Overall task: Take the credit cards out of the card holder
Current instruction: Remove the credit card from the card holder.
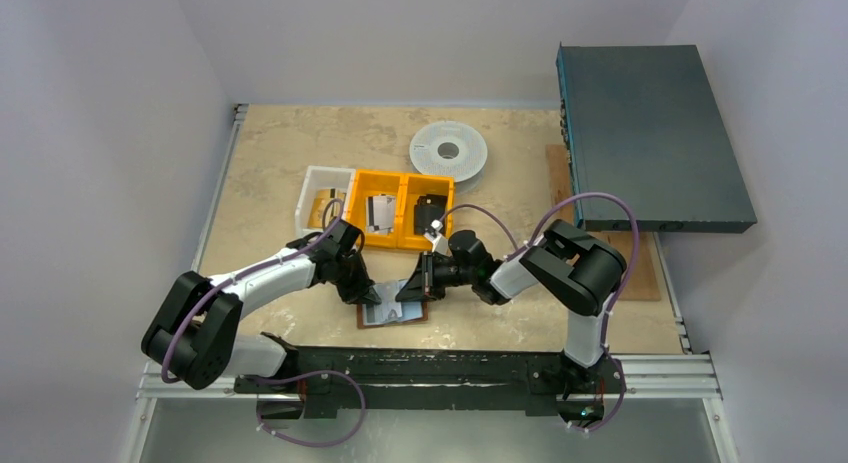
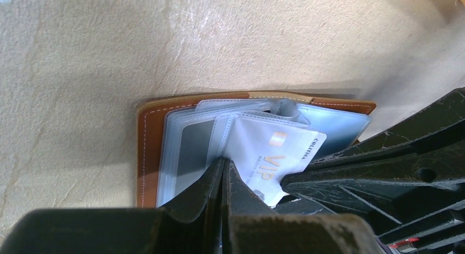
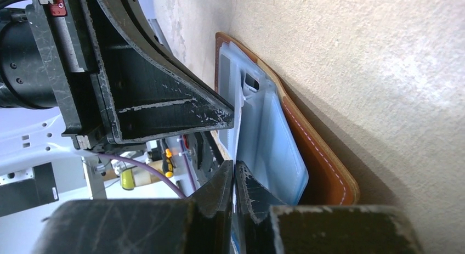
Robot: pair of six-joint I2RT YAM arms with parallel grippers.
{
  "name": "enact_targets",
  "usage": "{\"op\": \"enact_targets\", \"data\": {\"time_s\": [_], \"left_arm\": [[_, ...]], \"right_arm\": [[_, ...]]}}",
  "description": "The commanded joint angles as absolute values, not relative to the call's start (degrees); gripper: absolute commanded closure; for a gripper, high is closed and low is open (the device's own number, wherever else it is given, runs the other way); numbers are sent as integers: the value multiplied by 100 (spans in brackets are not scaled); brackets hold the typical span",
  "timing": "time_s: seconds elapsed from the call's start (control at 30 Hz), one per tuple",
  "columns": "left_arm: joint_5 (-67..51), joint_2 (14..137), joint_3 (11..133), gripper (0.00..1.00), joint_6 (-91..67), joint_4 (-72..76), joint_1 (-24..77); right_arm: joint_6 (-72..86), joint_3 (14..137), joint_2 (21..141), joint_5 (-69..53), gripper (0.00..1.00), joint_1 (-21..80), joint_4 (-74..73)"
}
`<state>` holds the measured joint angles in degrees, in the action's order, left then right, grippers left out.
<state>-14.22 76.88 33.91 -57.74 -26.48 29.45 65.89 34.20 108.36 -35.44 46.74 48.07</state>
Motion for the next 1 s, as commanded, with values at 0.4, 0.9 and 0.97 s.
{"op": "enact_targets", "data": {"time_s": [0.4,0.9,0.97], "left_arm": [[-224,7984,3123,100,-5827,-3208,2983],[-154,7925,3120,100,-5822,-3269,2981],[-174,7919,3121,100,-5818,-3252,2984]], "right_arm": [[6146,3486,10143,-2840,100,4597,3163],[6001,3444,9845,-2619,98,4588,2787],[5969,3479,9887,-2675,91,4588,2816]]}}
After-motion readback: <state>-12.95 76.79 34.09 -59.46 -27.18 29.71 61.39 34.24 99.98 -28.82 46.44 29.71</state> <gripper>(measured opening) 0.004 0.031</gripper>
